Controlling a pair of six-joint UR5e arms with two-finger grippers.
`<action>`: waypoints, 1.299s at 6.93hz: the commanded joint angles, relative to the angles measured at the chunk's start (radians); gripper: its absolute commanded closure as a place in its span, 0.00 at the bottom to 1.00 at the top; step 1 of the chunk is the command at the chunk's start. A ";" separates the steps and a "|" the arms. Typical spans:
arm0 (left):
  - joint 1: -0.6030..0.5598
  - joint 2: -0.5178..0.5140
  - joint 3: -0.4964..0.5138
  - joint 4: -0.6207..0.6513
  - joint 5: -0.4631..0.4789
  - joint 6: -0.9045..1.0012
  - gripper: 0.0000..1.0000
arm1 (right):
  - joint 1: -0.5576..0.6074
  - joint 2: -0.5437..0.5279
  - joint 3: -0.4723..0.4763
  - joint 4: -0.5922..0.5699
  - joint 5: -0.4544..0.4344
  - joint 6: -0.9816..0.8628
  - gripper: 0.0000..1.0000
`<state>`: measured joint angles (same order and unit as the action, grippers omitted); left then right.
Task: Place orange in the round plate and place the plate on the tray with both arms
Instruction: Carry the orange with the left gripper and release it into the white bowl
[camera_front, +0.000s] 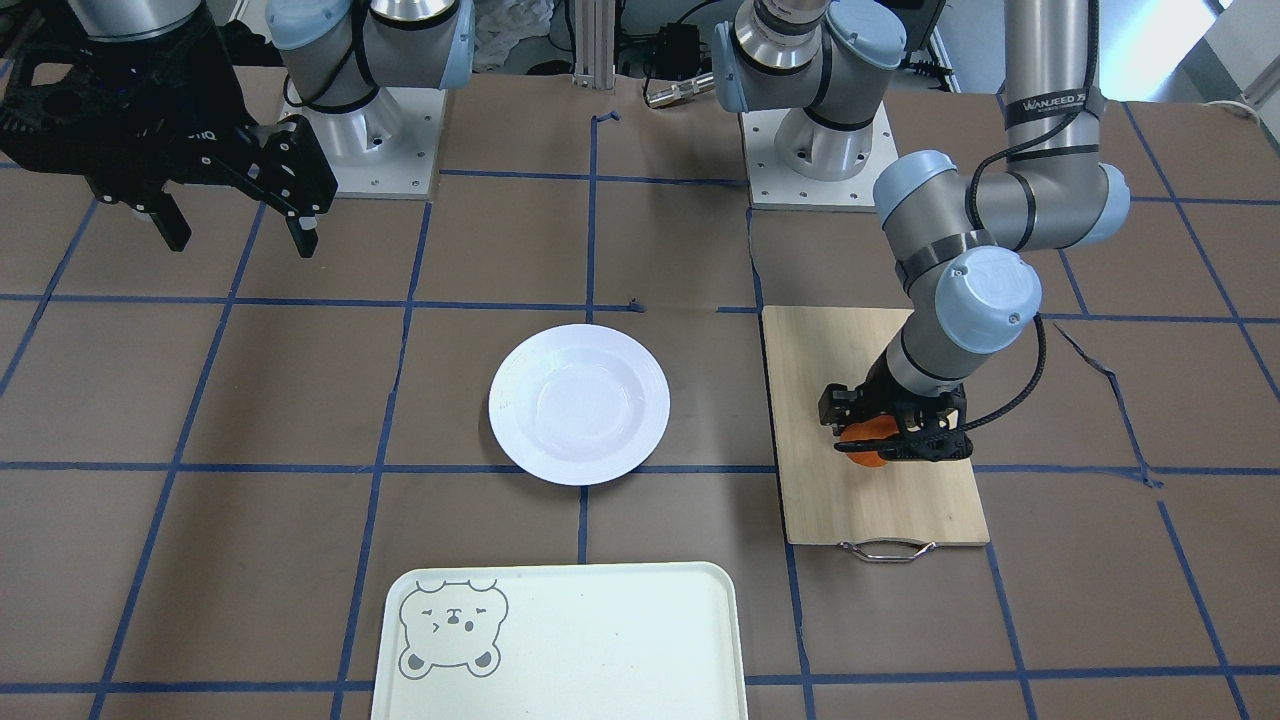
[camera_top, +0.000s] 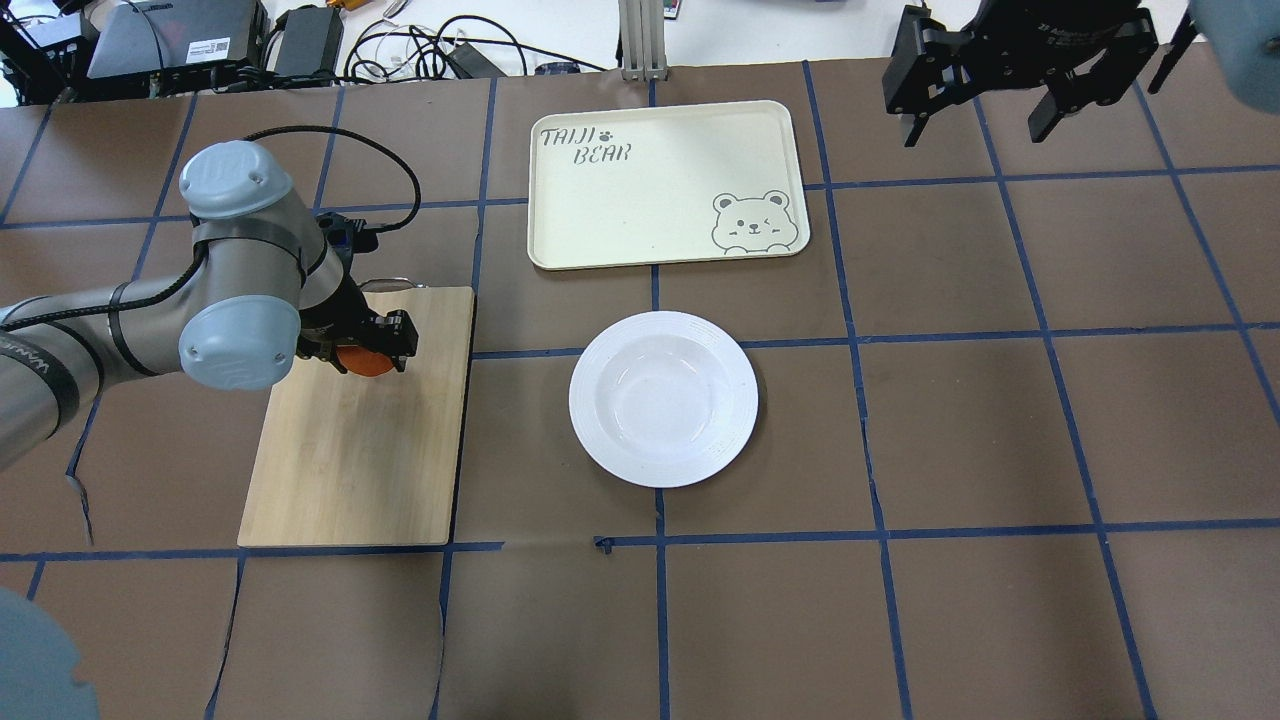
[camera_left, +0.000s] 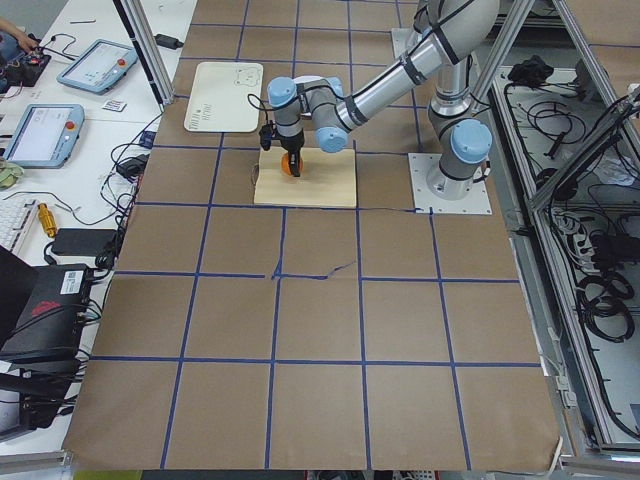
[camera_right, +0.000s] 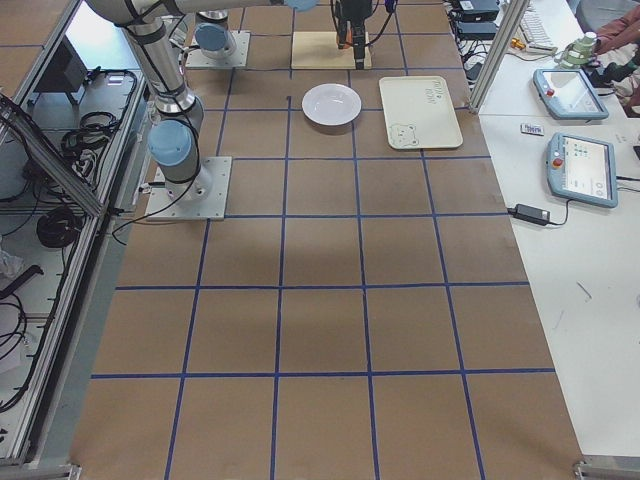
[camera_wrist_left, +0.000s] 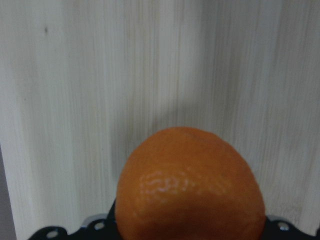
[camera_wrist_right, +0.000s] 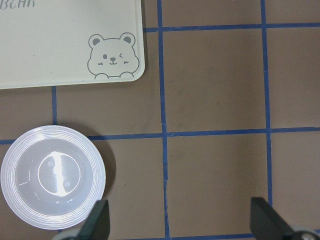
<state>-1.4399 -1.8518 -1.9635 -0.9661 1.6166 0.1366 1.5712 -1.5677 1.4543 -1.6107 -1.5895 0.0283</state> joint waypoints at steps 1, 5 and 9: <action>-0.190 0.026 0.003 0.004 -0.007 -0.184 0.70 | -0.002 -0.002 0.000 0.002 -0.006 -0.001 0.00; -0.577 -0.059 0.064 0.098 -0.108 -0.852 0.70 | 0.000 0.000 -0.021 0.006 -0.006 -0.002 0.00; -0.585 -0.139 0.104 0.115 -0.098 -0.868 0.01 | -0.002 0.009 -0.031 -0.006 0.003 -0.018 0.00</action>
<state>-2.0226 -1.9818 -1.8760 -0.8547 1.5150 -0.7252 1.5708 -1.5614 1.4226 -1.6109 -1.5914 0.0135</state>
